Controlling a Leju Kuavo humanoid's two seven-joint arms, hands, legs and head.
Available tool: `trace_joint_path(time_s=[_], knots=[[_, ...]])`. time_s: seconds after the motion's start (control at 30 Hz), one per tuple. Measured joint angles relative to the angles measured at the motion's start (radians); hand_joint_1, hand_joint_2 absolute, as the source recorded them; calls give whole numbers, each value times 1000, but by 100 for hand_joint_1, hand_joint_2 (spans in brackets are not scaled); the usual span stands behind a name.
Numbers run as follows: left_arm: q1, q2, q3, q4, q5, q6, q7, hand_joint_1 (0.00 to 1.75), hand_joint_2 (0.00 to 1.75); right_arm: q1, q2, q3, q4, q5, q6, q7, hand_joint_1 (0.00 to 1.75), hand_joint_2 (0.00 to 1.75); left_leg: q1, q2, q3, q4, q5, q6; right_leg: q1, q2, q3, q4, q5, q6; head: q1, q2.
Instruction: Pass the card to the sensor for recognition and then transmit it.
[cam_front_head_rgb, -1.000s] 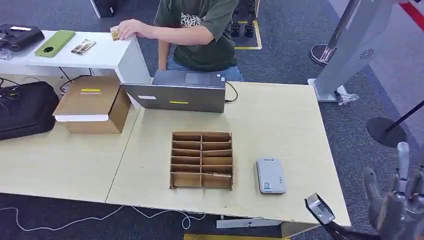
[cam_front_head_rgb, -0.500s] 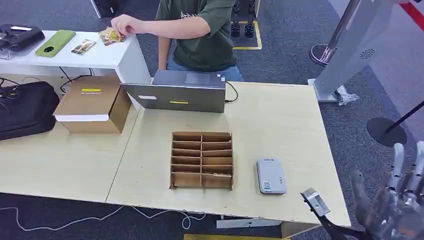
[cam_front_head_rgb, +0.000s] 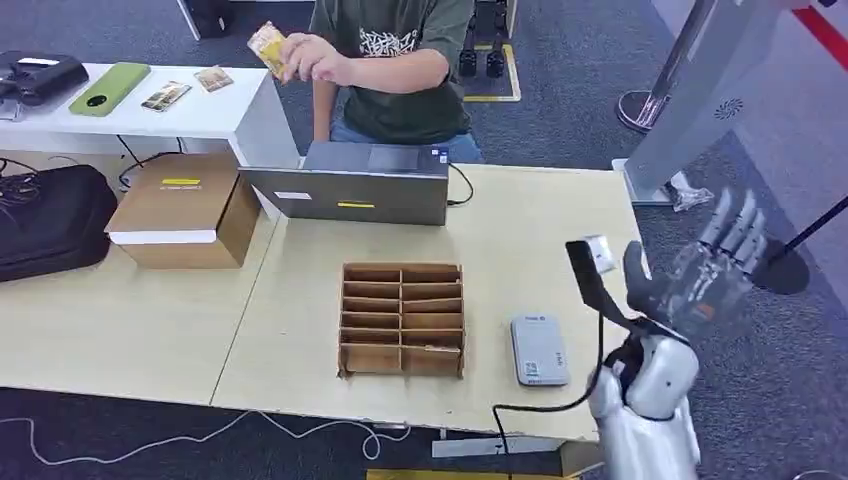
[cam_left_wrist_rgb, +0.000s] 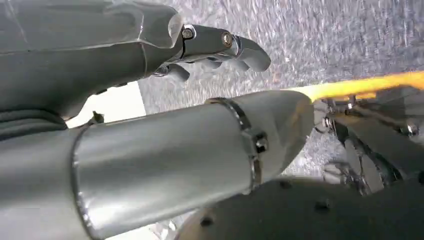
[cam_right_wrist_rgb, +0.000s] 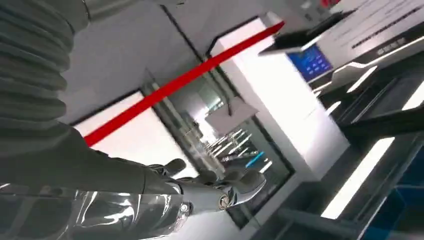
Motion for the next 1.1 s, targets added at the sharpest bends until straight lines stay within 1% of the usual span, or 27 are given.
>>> trace_joint_path(time_s=[0.07,0.17,0.3,0.43,0.63,0.93,1.1], knots=[[-3,7,0,0,-16,5,5,0,0,-86,-36,59,114,0,0,-20,0,175,0,-1,0,0,2,1,0,-1,0,0,0,0,0,0],[-3,16,0,0,-29,7,9,0,0,-187,-71,117,261,0,0,-39,0,175,1,-4,-1,0,2,1,0,-3,0,1,0,0,0,0],[-5,19,0,0,-37,11,20,0,0,-287,-99,185,403,0,-1,-32,0,175,1,-3,-2,0,2,1,0,-2,-1,1,0,0,0,0],[-12,23,0,-2,-36,17,22,0,0,-367,-112,260,505,0,-1,-27,0,175,0,-3,-2,0,2,1,0,-2,-2,1,0,0,0,0],[-12,26,0,-2,-26,16,22,0,0,-441,-112,309,581,0,-1,-78,0,175,1,-3,-3,0,2,1,0,-2,-2,1,0,0,0,0],[-11,27,0,-2,-9,4,22,0,0,-491,-113,394,637,0,-1,-76,0,175,0,-3,-3,0,2,1,0,-2,-2,1,0,0,0,0],[-8,28,0,-2,-5,3,21,0,0,-502,-113,417,651,0,-1,-79,0,175,1,-3,-3,0,2,1,0,-2,-2,1,0,0,0,0]])
